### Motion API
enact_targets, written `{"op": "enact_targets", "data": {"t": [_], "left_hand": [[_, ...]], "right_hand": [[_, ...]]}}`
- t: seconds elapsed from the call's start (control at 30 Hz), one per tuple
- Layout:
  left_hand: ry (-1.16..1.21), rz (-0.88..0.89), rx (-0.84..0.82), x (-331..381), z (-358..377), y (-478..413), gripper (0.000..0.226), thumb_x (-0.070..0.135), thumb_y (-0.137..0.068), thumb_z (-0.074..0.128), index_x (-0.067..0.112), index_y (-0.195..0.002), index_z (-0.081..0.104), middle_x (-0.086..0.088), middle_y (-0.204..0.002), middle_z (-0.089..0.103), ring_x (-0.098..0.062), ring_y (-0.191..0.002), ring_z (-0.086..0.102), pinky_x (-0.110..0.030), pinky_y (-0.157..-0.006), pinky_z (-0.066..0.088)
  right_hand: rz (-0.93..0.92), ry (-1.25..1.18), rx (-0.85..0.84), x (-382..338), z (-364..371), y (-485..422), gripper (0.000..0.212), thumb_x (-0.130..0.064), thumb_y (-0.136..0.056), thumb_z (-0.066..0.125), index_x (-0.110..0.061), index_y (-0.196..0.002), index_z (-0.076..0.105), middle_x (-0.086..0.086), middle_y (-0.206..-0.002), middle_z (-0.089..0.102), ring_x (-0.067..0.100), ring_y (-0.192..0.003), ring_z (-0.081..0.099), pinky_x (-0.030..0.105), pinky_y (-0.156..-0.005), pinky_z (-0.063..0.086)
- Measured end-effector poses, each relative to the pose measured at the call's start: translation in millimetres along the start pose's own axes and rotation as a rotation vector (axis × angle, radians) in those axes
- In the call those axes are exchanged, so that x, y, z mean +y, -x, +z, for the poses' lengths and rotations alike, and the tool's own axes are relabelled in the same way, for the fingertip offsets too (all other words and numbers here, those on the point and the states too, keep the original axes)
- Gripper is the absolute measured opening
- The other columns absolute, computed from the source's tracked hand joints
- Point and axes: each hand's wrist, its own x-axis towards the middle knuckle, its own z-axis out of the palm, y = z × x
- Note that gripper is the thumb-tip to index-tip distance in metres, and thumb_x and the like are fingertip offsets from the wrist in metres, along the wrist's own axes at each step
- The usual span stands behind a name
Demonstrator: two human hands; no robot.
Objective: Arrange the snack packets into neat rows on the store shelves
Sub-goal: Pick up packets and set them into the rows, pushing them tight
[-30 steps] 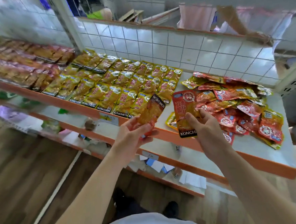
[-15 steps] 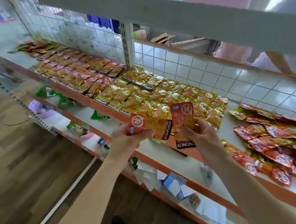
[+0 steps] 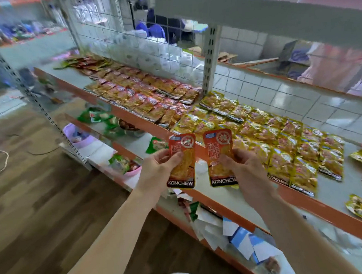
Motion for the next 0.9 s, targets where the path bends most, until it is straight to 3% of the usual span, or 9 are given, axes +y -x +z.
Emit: {"op": "enact_targets", "data": {"t": [0.1, 0.23, 0.37, 0.57, 0.67, 0.83, 0.9], "left_hand": [[-0.046, 0.034, 0.046, 8.7, -34.6, -7.2, 0.017, 0.018, -0.091, 0.071, 0.012, -0.107, 0.072, -0.008, -0.1, 0.077, -0.029, -0.096, 0.074, -0.045, -0.09, 0.058], [-0.054, 0.028, 0.071, 21.9, -68.0, -11.7, 0.011, 0.019, -0.092, 0.07, 0.015, -0.102, 0.071, -0.008, -0.097, 0.078, -0.026, -0.091, 0.075, -0.042, -0.085, 0.06], [-0.043, 0.017, 0.076, 32.1, -88.8, -21.4, 0.008, 0.016, -0.093, 0.07, 0.017, -0.101, 0.071, -0.006, -0.095, 0.078, -0.024, -0.089, 0.075, -0.039, -0.081, 0.061], [-0.04, 0.018, 0.069, 43.0, -111.6, -43.7, 0.017, 0.012, -0.091, 0.071, 0.014, -0.108, 0.069, -0.004, -0.096, 0.078, -0.023, -0.089, 0.075, -0.036, -0.077, 0.06], [-0.058, 0.024, 0.075, 49.9, -122.8, -62.9, 0.019, 0.014, -0.09, 0.072, 0.015, -0.109, 0.069, -0.005, -0.098, 0.077, -0.024, -0.092, 0.074, -0.04, -0.082, 0.059], [-0.086, 0.026, 0.085, 70.0, -147.8, -107.1, 0.016, 0.016, -0.089, 0.074, 0.021, -0.104, 0.069, 0.0, -0.096, 0.077, -0.024, -0.097, 0.073, -0.045, -0.093, 0.057], [-0.108, 0.022, 0.099, 80.6, -160.1, -128.1, 0.017, 0.017, -0.089, 0.074, 0.022, -0.105, 0.068, 0.001, -0.098, 0.076, -0.022, -0.097, 0.073, -0.048, -0.096, 0.055]], "right_hand": [[-0.003, -0.04, -0.028, 1.2, 37.0, -2.9, 0.011, -0.012, -0.091, 0.07, -0.017, -0.1, 0.072, 0.001, -0.096, 0.077, 0.024, -0.091, 0.073, 0.045, -0.091, 0.056], [0.033, -0.131, -0.008, 4.3, 72.6, -6.9, 0.025, -0.009, -0.088, 0.073, -0.013, -0.112, 0.068, 0.005, -0.102, 0.076, 0.026, -0.092, 0.074, 0.052, -0.092, 0.057], [0.048, -0.185, -0.004, -0.5, 94.6, -15.1, 0.016, -0.011, -0.091, 0.069, -0.012, -0.107, 0.068, 0.009, -0.104, 0.075, 0.029, -0.097, 0.072, 0.055, -0.096, 0.054], [0.046, -0.14, -0.032, -7.2, 125.1, -36.7, 0.007, -0.012, -0.094, 0.067, -0.015, -0.1, 0.068, 0.01, -0.105, 0.073, 0.022, -0.087, 0.07, 0.051, -0.092, 0.054], [0.063, -0.145, -0.047, -10.2, 143.4, -55.2, 0.008, -0.011, -0.094, 0.067, -0.016, -0.1, 0.068, 0.011, -0.104, 0.074, 0.024, -0.085, 0.073, 0.05, -0.087, 0.056], [0.083, -0.179, -0.059, -16.3, 180.6, -97.0, 0.031, -0.018, -0.089, 0.073, -0.015, -0.118, 0.064, 0.006, -0.11, 0.074, 0.027, -0.102, 0.072, 0.053, -0.102, 0.05], [0.09, -0.19, -0.07, -21.0, 197.9, -116.7, 0.021, -0.015, -0.09, 0.071, -0.016, -0.111, 0.066, 0.006, -0.106, 0.076, 0.026, -0.099, 0.072, 0.052, -0.101, 0.051]]}}
